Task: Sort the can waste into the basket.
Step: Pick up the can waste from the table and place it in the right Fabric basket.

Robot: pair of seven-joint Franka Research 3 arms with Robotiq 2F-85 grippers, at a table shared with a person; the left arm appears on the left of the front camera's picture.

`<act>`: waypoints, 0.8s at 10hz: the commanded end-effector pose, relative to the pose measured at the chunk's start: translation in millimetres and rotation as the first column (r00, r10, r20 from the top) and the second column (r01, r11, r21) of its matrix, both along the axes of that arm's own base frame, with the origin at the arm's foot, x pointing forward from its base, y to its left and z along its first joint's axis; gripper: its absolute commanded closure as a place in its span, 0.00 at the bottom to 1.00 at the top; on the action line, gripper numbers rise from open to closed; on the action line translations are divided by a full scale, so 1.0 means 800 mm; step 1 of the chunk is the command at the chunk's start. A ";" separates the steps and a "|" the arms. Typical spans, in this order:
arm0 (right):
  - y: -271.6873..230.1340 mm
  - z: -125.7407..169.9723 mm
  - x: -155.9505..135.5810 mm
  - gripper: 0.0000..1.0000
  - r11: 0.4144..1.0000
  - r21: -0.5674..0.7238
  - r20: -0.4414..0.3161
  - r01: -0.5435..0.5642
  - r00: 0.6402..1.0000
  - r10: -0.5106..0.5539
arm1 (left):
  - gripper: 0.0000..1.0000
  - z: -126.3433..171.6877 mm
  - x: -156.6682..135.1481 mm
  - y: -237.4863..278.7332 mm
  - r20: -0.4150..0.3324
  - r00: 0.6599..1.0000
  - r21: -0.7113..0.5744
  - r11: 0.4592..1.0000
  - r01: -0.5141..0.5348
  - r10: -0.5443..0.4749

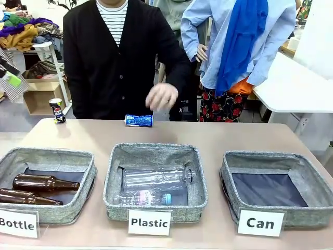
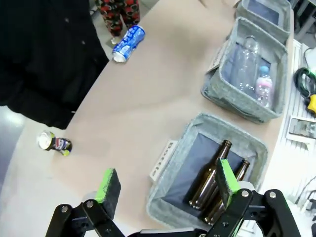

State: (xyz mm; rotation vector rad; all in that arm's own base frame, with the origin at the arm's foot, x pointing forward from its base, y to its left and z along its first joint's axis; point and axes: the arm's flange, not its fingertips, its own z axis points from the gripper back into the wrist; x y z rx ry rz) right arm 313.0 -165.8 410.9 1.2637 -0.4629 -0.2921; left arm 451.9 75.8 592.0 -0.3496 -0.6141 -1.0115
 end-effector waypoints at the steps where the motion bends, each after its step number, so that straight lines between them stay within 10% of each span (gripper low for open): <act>1: 0.001 0.005 -0.001 0.00 1.000 0.010 -0.016 -0.001 1.000 0.002 | 0.00 0.004 -0.024 -0.012 0.040 0.999 0.027 1.000 0.003 -0.004; 5: 0.001 0.005 -0.001 0.00 1.000 0.010 -0.016 -0.001 1.000 0.002 | 0.00 -0.033 -0.018 -0.184 0.138 0.986 0.243 0.969 0.054 -0.090; 8: 0.001 0.005 -0.001 0.00 1.000 0.010 -0.016 -0.001 1.000 0.002 | 0.00 -0.075 0.034 -0.299 0.064 0.970 0.399 0.897 0.192 -0.236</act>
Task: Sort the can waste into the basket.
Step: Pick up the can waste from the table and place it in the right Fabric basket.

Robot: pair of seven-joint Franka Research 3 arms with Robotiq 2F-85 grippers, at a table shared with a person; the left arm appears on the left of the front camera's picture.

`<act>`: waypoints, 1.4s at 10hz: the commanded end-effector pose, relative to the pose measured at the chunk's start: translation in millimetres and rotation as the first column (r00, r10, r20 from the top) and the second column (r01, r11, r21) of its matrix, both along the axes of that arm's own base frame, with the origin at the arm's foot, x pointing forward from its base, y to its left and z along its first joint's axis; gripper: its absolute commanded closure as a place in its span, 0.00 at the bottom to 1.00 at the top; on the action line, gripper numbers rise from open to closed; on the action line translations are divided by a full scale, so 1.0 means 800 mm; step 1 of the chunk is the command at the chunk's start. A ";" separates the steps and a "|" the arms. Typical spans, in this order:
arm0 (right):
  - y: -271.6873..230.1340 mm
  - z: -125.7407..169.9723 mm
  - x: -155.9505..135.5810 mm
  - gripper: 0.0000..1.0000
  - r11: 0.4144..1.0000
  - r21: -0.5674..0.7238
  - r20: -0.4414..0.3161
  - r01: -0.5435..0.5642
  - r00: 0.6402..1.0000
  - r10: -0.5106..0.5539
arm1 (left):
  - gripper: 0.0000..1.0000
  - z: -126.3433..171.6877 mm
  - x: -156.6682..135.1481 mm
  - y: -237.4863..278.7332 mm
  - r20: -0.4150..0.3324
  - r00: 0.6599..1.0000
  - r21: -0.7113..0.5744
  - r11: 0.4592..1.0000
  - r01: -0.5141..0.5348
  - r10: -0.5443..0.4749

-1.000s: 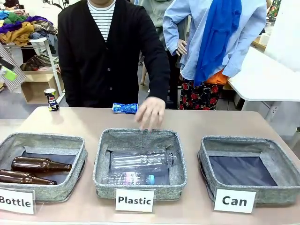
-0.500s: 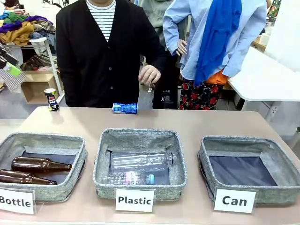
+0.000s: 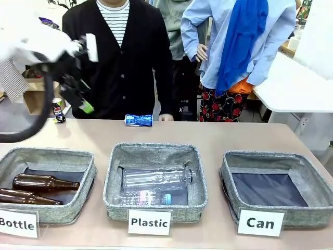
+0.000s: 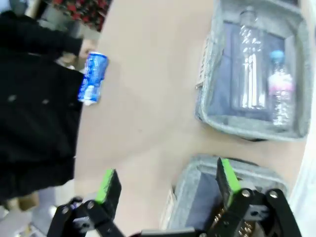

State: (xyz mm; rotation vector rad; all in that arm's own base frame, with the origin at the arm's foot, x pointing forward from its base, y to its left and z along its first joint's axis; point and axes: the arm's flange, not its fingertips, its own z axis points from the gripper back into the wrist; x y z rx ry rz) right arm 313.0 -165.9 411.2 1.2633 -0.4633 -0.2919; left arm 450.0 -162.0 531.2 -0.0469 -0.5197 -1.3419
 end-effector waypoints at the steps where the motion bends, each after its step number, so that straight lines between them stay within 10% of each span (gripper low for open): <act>1: 0.001 0.004 -0.001 0.00 1.000 0.011 -0.016 -0.001 1.000 0.002 | 0.00 -0.013 0.060 -0.040 -0.033 0.999 0.107 0.994 0.028 -0.025; 7: 0.001 0.004 -0.001 0.00 1.000 0.011 -0.016 -0.001 1.000 0.002 | 0.00 -0.087 0.172 -0.147 -0.110 0.976 0.245 0.946 0.210 -0.189; 12: 0.001 0.004 -0.001 0.00 1.000 0.011 -0.016 -0.001 1.000 0.002 | 0.00 -0.099 0.167 -0.156 -0.102 0.981 0.224 0.957 0.187 -0.168; 14: 0.001 0.004 -0.001 0.00 1.000 0.011 -0.016 -0.001 1.000 0.002 | 0.00 -0.120 0.202 -0.179 -0.065 0.933 0.336 0.872 0.355 -0.355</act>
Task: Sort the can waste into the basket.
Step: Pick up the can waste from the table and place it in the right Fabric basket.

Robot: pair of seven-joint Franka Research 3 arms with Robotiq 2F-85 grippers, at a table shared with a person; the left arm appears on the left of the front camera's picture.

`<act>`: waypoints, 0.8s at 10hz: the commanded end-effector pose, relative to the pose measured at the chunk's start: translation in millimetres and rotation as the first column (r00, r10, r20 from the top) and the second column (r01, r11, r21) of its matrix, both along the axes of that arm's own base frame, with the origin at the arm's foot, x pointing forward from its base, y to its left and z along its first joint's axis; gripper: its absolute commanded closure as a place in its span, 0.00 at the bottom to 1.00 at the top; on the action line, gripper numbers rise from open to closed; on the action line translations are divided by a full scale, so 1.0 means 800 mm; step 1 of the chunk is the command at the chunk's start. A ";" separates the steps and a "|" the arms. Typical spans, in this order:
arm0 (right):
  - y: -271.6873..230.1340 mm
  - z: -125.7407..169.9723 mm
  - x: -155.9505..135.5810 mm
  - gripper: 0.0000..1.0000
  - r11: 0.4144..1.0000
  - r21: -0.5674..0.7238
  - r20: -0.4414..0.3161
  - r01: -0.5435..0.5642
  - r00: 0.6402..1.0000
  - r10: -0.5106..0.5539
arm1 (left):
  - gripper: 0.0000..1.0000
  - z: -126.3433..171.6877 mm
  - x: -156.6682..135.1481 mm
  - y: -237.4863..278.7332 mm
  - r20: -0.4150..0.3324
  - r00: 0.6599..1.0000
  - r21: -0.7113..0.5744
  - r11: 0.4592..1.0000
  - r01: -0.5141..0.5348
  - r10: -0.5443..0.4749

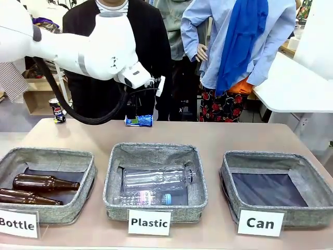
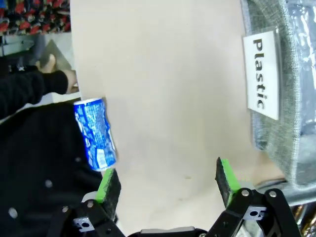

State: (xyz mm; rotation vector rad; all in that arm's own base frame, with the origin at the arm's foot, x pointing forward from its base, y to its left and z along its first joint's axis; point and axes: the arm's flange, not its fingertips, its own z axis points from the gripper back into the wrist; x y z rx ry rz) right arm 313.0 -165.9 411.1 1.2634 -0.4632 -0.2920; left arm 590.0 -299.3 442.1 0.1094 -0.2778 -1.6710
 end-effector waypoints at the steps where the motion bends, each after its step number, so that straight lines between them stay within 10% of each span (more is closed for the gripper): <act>1: 0.001 0.004 -0.001 0.00 1.000 0.011 -0.016 -0.001 1.000 0.002 | 0.00 -0.017 0.048 -0.009 0.045 0.994 0.071 0.992 0.100 -0.103; 8: 0.001 0.004 -0.001 0.00 1.000 0.011 -0.016 -0.001 1.000 0.002 | 0.00 -0.095 0.167 -0.009 0.039 0.999 0.035 0.999 0.014 -0.015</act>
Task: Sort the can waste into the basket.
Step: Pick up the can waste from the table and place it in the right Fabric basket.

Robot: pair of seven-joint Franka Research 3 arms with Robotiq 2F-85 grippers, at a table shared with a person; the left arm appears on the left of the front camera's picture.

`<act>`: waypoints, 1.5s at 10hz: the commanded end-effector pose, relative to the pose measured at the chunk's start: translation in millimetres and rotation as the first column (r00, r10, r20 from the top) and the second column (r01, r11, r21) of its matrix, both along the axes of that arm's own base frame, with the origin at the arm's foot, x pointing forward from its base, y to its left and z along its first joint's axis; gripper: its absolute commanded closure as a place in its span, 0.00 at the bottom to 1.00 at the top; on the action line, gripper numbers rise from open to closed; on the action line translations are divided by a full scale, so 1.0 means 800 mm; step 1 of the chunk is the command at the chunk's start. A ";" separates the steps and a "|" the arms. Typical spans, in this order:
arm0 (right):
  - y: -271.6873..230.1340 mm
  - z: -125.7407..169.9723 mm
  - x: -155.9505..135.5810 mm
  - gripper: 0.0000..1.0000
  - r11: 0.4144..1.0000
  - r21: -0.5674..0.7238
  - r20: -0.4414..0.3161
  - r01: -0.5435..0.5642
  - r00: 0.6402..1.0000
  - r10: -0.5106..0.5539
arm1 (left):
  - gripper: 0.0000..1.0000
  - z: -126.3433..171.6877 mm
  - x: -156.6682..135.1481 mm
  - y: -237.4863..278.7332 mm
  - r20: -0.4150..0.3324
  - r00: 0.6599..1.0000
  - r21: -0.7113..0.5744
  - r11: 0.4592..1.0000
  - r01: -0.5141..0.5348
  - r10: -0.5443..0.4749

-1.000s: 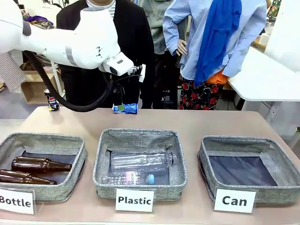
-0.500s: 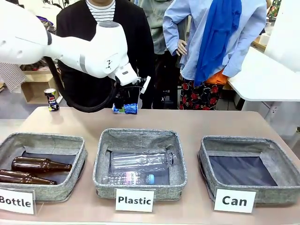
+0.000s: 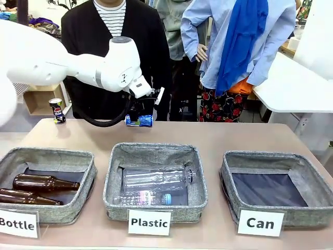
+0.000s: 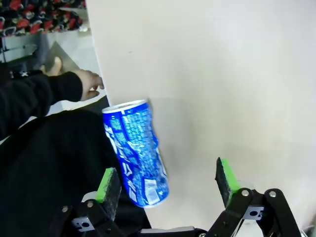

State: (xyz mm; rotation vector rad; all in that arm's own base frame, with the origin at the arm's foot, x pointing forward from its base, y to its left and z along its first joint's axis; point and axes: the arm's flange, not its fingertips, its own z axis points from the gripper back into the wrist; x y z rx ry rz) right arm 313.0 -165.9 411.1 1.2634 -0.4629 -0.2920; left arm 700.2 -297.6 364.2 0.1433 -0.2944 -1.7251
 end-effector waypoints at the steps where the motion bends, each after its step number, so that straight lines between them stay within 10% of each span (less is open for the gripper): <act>1: 0.001 0.004 -0.001 0.00 1.000 0.011 -0.016 -0.001 1.000 0.001 | 0.00 -0.006 0.044 -0.012 0.022 0.997 0.026 0.997 -0.074 0.073; 7: 0.001 0.004 -0.001 0.00 1.000 0.011 -0.016 -0.001 1.000 0.001 | 0.00 -0.048 0.085 -0.020 -0.037 0.994 0.046 0.994 -0.099 0.101; 8: 0.001 0.004 -0.001 0.00 1.000 0.011 -0.016 -0.001 1.000 0.001 | 0.60 -0.050 0.088 -0.018 -0.047 0.993 0.050 0.993 -0.103 0.106; 9: 0.001 0.004 -0.001 0.00 1.000 0.011 -0.016 -0.001 1.000 0.001 | 0.60 -0.051 0.089 -0.017 -0.059 0.993 0.049 0.994 -0.096 0.099; 10: 0.001 0.004 -0.001 0.00 1.000 0.011 -0.016 -0.001 1.000 0.001 | 1.00 -0.052 0.088 -0.018 -0.062 0.993 0.056 0.994 -0.094 0.097; 11: 0.001 0.004 -0.001 0.00 1.000 0.011 -0.016 -0.001 1.000 0.001 | 0.65 -0.053 0.087 -0.017 -0.068 0.993 0.059 0.994 -0.088 0.092; 12: 0.001 0.004 -0.001 0.00 1.000 0.011 -0.016 -0.001 1.000 0.001 | 1.00 -0.053 0.086 -0.016 -0.068 0.994 0.063 0.994 -0.086 0.091; 15: 0.001 0.004 -0.001 0.00 1.000 0.011 -0.016 -0.001 1.000 0.001 | 1.00 -0.043 0.063 -0.013 -0.069 0.996 0.050 0.997 -0.060 0.063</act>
